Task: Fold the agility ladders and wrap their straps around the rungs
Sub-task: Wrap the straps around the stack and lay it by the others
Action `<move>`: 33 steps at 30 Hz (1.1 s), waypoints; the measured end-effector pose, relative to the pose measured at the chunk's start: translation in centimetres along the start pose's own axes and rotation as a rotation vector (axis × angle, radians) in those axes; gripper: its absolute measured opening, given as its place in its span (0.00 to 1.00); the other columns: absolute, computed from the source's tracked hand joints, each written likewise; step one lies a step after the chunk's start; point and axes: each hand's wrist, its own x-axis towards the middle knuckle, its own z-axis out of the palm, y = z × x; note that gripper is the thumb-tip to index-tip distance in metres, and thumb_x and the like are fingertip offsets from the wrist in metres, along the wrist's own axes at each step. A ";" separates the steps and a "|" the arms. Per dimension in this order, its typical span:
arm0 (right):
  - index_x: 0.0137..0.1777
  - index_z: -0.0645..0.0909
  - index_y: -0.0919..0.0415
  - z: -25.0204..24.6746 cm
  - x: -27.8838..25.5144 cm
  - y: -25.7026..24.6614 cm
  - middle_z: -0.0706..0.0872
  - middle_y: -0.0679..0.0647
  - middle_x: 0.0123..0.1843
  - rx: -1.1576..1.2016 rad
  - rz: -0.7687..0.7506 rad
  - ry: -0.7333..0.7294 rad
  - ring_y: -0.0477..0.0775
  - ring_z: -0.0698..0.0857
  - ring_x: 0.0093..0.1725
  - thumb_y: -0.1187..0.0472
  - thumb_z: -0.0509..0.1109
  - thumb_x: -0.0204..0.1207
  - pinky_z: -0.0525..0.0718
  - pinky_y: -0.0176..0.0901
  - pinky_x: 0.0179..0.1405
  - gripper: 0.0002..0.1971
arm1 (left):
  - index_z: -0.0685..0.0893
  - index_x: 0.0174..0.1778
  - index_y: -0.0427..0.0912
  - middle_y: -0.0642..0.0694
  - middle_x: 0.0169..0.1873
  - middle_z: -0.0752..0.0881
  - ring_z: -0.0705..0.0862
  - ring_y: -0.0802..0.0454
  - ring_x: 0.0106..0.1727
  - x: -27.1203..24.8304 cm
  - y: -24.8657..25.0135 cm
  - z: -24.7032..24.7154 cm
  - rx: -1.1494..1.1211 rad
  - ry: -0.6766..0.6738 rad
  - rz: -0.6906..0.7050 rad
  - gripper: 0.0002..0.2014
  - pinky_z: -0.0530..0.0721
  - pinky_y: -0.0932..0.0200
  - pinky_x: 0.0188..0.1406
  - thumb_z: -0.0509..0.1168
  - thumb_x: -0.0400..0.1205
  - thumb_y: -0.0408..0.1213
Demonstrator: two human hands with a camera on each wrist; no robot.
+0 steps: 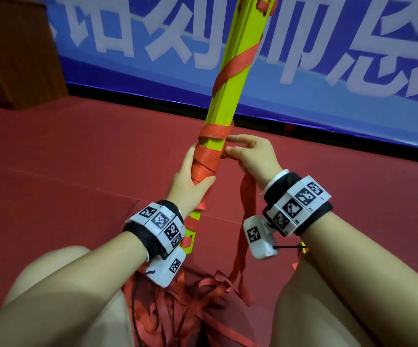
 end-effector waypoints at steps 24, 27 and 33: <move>0.52 0.77 0.59 0.9 -0.3 0.1 0.74 0.53 0.32 0.303 -0.112 -0.312 0.44 0.69 0.22 0.60 0.70 0.73 0.68 0.33 0.18 0.10 | 0.67 0.73 0.61 0.52 0.55 0.84 0.86 0.58 0.49 -0.6 -0.9 -1.4 -0.320 -0.292 -0.096 0.36 0.84 0.57 0.55 0.74 0.69 0.43; 0.50 0.76 0.60 0.3 -0.2 -0.1 0.71 0.55 0.31 0.244 -0.052 -0.359 0.45 0.66 0.21 0.65 0.69 0.79 0.63 0.33 0.17 0.04 | 0.64 0.75 0.61 0.60 0.58 0.82 0.82 0.69 0.54 -1.0 -1.2 -1.4 -0.152 -0.224 -0.021 0.36 0.76 0.75 0.56 0.73 0.72 0.43; 0.57 0.80 0.67 0.6 -0.4 0.0 0.75 0.46 0.25 0.173 -0.033 -0.224 0.41 0.66 0.17 0.68 0.68 0.80 0.62 0.30 0.15 0.07 | 0.60 0.82 0.52 0.51 0.60 0.80 0.82 0.52 0.57 -0.4 -1.8 -0.8 0.085 -0.089 0.019 0.39 0.79 0.61 0.57 0.73 0.78 0.35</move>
